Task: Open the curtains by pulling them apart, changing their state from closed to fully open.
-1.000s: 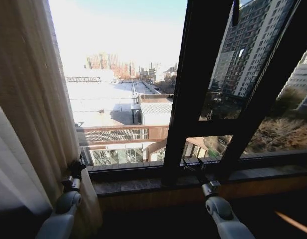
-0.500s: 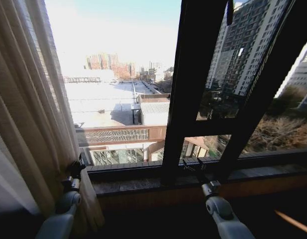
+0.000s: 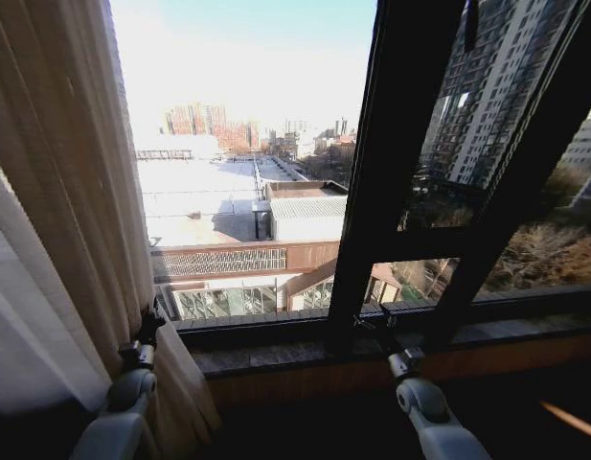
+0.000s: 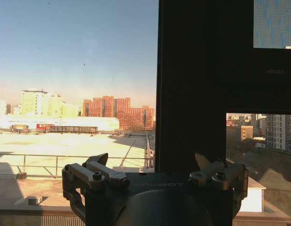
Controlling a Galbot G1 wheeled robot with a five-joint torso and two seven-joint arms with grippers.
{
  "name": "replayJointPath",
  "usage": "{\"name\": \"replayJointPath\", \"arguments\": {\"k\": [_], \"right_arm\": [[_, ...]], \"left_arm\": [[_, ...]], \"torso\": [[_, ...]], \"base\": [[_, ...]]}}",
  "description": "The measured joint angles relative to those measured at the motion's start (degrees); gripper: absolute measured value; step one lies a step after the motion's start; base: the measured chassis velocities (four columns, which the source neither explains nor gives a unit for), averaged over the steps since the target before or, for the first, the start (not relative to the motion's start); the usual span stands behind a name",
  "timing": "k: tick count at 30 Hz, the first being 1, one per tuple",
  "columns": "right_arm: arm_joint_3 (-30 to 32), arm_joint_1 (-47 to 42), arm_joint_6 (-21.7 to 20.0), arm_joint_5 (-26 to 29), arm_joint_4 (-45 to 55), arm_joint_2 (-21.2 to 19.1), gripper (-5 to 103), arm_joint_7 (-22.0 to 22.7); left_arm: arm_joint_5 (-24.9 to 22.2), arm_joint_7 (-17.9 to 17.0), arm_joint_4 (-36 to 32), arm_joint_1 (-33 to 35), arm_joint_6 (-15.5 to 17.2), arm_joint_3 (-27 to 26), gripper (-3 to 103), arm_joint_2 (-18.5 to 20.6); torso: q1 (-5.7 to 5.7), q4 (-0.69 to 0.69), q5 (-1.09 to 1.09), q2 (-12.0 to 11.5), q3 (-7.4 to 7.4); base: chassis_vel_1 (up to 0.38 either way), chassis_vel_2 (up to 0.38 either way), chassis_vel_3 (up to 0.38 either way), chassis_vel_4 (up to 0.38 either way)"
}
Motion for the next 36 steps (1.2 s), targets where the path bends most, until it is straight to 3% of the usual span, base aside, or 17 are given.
{"name": "replayJointPath", "arguments": {"k": [4, 13, 25, 36], "right_arm": [[-0.01, 0.0, 0.0, 0.0, 0.01, 0.01, 100, -0.01], [0.02, 0.0, 0.0, 0.0, -0.02, -0.02, 100, 0.02], [0.01, 0.0, 0.0, 0.0, -0.01, 0.0, 100, 0.02], [0.0, 0.0, 0.0, 0.0, 0.01, 0.0, 100, 0.01]], "left_arm": [[0.08, -0.21, 0.01, 0.05, -0.02, -0.06, 0, -0.02], [0.3, -0.38, -0.23, 0.27, 0.25, -0.07, 0, -0.25], [0.35, -0.41, -0.35, 0.69, 0.02, -0.72, 0, -0.31], [0.45, -0.41, -0.12, 0.55, -0.02, -0.9, 0, -0.45]], "torso": [[-0.03, 0.0, -0.07, 0.03, -0.02], [0.0, -0.07, 0.0, -0.01, 0.02], [0.0, -0.03, -0.02, -0.01, 0.01], [-0.04, 0.0, -0.04, 0.03, -0.02]], "base": [[0.196, 0.092, -0.192, -0.078], [-0.015, -0.009, 0.011, 0.015], [0.008, 0.002, -0.009, 0.006], [0.153, -0.001, -0.162, 0.002]]}}
